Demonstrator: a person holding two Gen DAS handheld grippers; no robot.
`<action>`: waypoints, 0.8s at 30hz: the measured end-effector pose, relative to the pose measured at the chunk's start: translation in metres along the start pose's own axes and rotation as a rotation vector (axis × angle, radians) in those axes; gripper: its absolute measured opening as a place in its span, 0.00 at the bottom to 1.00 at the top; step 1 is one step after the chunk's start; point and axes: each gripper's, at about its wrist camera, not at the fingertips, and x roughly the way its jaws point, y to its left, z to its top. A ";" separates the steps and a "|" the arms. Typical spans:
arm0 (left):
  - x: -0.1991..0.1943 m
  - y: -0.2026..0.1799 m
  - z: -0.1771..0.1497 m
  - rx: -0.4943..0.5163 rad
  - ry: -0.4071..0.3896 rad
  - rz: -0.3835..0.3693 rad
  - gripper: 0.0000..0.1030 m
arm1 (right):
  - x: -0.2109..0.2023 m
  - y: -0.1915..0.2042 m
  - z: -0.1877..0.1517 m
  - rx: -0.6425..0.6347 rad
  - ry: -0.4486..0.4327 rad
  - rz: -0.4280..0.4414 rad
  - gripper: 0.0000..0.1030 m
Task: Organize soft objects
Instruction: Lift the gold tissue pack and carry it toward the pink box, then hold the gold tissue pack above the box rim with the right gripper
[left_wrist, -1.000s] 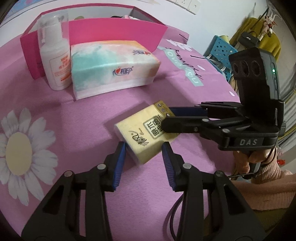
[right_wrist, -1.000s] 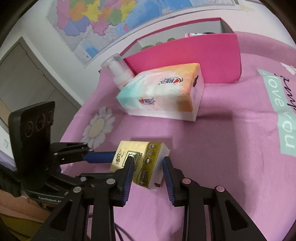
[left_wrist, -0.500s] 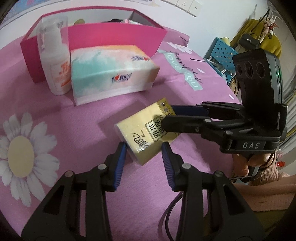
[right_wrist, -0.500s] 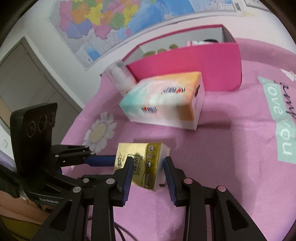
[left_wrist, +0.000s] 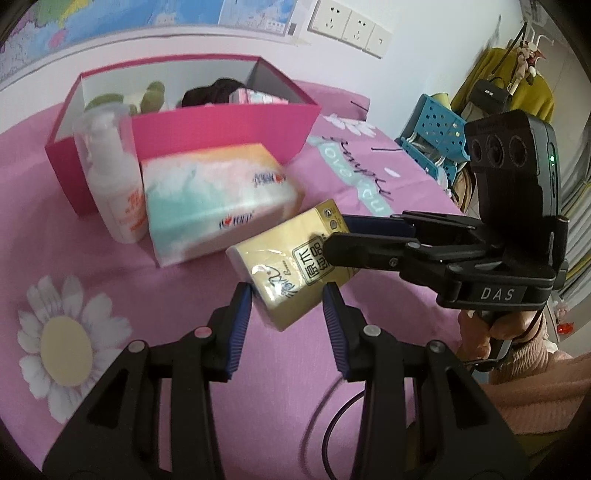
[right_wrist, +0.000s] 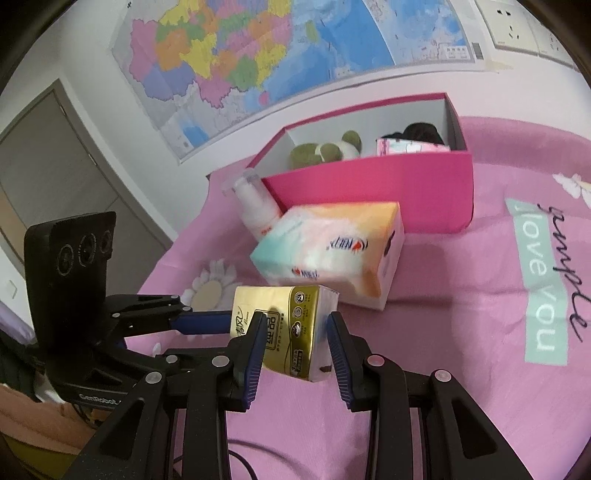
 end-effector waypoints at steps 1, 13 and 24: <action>-0.002 0.000 0.001 0.003 -0.006 0.003 0.40 | -0.001 0.000 0.002 -0.002 -0.004 0.000 0.34; -0.009 0.001 0.026 0.021 -0.057 0.023 0.40 | -0.007 0.001 0.020 -0.021 -0.041 -0.014 0.34; -0.014 0.003 0.038 0.024 -0.088 0.041 0.40 | -0.008 0.001 0.032 -0.031 -0.057 -0.023 0.34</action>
